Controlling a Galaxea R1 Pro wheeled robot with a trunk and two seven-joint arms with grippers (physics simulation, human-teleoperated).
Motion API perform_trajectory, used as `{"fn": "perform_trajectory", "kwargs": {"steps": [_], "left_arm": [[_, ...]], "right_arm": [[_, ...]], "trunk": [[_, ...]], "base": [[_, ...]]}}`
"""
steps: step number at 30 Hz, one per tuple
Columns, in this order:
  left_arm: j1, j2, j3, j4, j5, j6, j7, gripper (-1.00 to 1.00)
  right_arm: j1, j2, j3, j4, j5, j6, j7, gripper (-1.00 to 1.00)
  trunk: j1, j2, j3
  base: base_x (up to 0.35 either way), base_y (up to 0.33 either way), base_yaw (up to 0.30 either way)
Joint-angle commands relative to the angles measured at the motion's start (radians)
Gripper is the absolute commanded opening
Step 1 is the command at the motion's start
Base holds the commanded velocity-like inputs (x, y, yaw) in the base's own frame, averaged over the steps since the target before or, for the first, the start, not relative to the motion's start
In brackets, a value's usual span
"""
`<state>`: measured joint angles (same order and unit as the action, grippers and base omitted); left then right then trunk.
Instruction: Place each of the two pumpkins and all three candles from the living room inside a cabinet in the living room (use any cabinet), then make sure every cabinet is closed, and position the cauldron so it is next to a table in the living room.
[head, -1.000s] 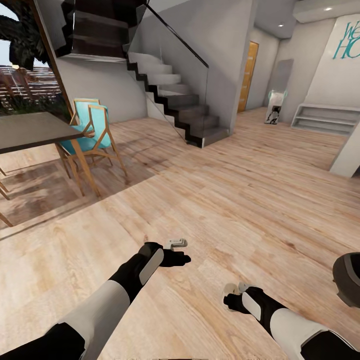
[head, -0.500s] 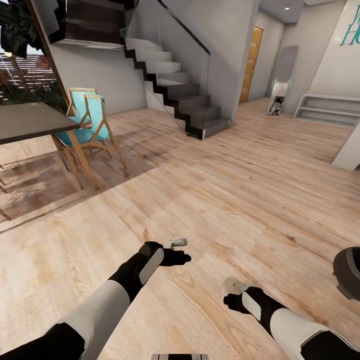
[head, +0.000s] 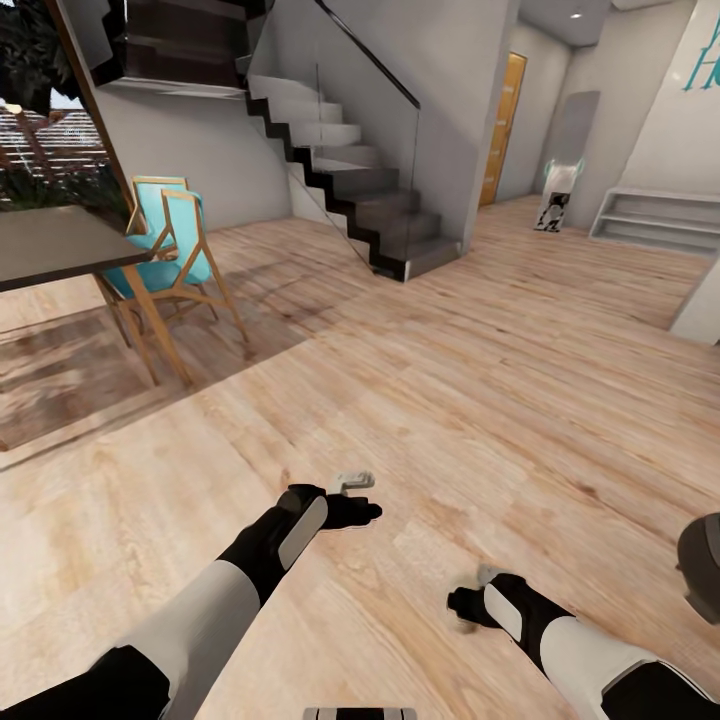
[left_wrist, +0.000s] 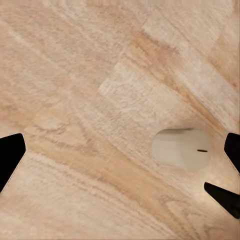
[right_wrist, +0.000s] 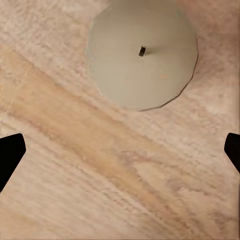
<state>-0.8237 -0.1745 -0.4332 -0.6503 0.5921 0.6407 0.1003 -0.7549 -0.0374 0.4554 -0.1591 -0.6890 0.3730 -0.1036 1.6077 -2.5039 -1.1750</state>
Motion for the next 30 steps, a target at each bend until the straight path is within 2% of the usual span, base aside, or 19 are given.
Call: {"fn": "perform_trajectory", "kwargs": {"steps": [1,6,16,30], "left_arm": [[-0.001,0.000,-0.002,-0.001,0.011,0.003,0.010,1.00],[-0.002,0.000,-0.002,-0.002,0.011,0.002,0.010,1.00],[-0.001,0.000,-0.002,-0.003,0.015,0.002,0.009,1.00],[-0.001,0.000,-0.002,-0.003,0.015,0.002,0.009,1.00]], "right_arm": [[0.000,-0.001,0.008,-0.004,-0.011,0.006,-0.007,1.00],[0.000,-0.001,0.008,-0.004,-0.011,0.006,-0.007,1.00],[0.000,-0.001,0.009,-0.004,-0.010,0.006,-0.007,1.00],[0.000,-0.001,0.009,-0.004,-0.010,0.006,-0.007,1.00]], "trunk": [[0.000,0.000,-0.001],[0.000,0.000,-0.001],[0.000,0.000,-0.001],[0.007,-0.004,-0.055]], "base": [[0.322,-0.091,0.000],[0.206,-0.069,0.000],[0.013,-0.005,0.000],[0.000,0.000,0.000]]}}
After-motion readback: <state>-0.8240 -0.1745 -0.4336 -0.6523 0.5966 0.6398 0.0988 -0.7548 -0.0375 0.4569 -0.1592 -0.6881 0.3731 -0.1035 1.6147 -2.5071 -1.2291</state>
